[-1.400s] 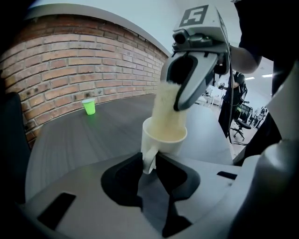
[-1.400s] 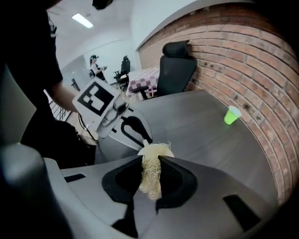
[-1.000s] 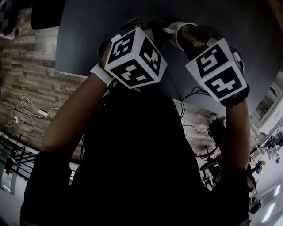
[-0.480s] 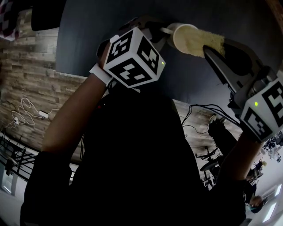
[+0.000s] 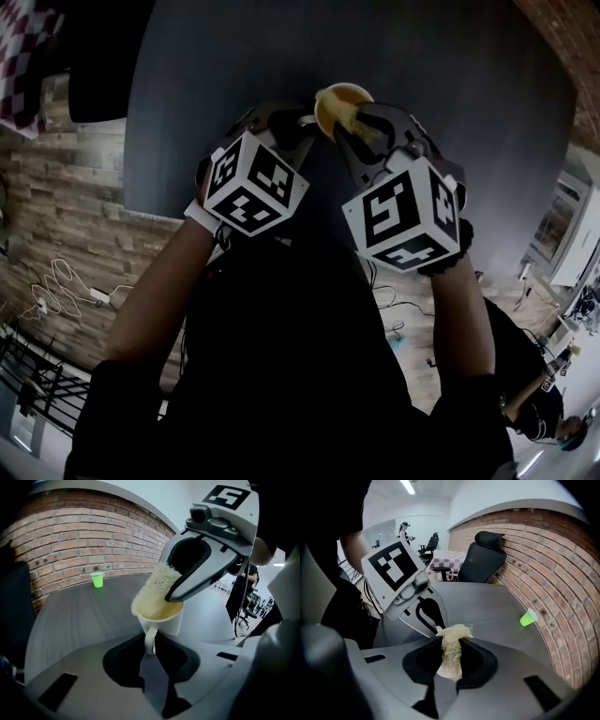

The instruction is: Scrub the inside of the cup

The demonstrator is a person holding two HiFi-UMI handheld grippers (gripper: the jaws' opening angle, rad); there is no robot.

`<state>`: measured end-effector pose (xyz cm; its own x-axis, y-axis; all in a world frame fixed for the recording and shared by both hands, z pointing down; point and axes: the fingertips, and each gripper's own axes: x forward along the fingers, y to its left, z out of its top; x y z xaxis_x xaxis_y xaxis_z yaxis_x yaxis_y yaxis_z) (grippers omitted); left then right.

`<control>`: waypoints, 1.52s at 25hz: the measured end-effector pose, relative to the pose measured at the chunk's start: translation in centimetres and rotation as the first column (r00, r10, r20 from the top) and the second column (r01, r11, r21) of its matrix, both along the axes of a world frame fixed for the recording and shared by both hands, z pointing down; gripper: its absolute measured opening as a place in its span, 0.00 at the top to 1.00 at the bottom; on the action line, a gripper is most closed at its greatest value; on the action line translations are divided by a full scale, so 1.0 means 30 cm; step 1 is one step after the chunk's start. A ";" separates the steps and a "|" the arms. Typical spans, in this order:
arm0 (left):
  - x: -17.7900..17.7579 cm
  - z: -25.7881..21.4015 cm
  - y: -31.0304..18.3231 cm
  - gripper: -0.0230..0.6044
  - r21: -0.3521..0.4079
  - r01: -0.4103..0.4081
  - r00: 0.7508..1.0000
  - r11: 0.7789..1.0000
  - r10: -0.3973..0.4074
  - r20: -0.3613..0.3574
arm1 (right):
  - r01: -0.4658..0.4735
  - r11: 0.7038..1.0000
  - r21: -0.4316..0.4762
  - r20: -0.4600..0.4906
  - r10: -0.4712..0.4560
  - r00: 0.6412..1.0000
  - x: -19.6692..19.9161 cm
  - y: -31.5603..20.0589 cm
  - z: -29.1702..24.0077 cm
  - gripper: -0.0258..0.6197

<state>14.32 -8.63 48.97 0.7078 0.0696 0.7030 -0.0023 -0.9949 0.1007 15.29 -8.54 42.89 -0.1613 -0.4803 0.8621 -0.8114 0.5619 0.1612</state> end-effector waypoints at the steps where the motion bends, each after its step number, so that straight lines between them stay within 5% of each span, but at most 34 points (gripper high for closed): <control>1: 0.002 -0.005 0.000 0.84 -0.001 0.005 1.000 1.000 -0.005 0.001 | 0.008 1.000 -0.005 -0.013 -0.008 1.000 0.000 0.002 -0.017 0.83; 8: 0.037 -0.042 0.030 0.83 0.043 -0.012 1.000 0.999 0.012 0.010 | -0.027 0.994 -0.108 0.008 0.029 1.000 0.085 0.118 -0.083 0.83; 16: 0.046 -0.064 0.046 0.84 0.073 -0.024 1.000 0.997 0.023 0.018 | 0.032 0.991 -0.127 -0.037 -0.037 0.999 0.061 0.170 -0.116 0.83; 22: 0.054 -0.062 0.054 0.84 0.121 -0.061 0.998 0.991 0.057 0.036 | 0.095 0.978 -0.185 -0.210 -0.134 0.968 0.079 0.120 0.098 0.83; 28: 0.089 -0.076 0.117 0.84 0.109 -0.055 0.998 0.993 0.051 0.041 | 0.105 0.992 -0.063 -0.293 -0.119 0.949 0.132 0.168 0.022 0.83; 32: 0.079 -0.073 0.155 0.85 0.105 -0.081 0.996 0.991 0.076 0.050 | 0.015 0.997 0.081 -0.275 0.008 0.961 0.158 0.215 -0.117 0.83; 38: 0.067 -0.083 0.167 0.85 0.117 -0.079 0.996 0.990 0.073 0.052 | -0.112 0.964 0.242 -0.246 0.173 0.954 0.219 0.238 -0.319 0.83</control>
